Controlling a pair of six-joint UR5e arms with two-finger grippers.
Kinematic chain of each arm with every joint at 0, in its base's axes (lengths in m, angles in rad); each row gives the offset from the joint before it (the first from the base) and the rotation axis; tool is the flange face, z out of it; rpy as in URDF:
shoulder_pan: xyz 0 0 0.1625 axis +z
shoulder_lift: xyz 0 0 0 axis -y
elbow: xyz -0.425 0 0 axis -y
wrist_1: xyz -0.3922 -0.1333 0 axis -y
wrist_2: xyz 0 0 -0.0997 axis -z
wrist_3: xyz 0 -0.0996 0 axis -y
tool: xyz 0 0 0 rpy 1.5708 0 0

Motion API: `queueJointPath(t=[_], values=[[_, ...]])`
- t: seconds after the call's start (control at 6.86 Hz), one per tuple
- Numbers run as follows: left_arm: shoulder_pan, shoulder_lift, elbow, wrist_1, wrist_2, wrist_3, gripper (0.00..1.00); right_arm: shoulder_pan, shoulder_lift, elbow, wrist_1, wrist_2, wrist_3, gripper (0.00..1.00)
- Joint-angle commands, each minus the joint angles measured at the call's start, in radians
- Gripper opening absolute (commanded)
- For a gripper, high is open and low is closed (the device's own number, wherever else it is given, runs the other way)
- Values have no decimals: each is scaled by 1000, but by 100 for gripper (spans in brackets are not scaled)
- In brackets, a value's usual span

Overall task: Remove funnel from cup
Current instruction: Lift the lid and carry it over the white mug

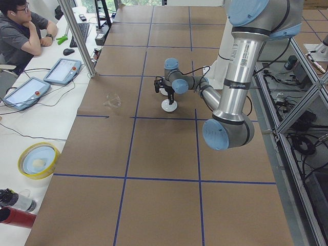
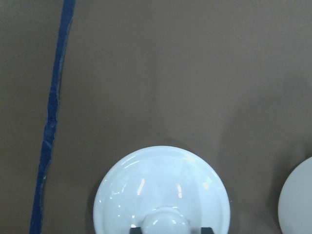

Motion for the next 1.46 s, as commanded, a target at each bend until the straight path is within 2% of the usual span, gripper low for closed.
queueJointPath(t=[0.0,0.15,0.29,0.58,0.73,0.87,1.02,1.31], values=[[-5,7,-24,4,1,0,0,0,0,0,0,0,0,100],[-9,7,-38,18,1,-2,0,0,0,0,0,0,0,100],[-11,7,-114,97,1,-2,0,0,0,0,0,0,0,100],[-14,-8,-350,338,1,-2,0,0,0,0,0,0,0,100],[-17,-104,-388,450,-17,-41,0,0,0,0,0,0,0,100],[-12,-247,-346,554,-36,-101,0,0,0,0,0,0,0,100],[-8,-338,-263,563,-36,-157,0,0,0,0,0,0,0,100],[-6,-388,-123,525,-33,-172,0,0,0,0,0,0,0,100]])
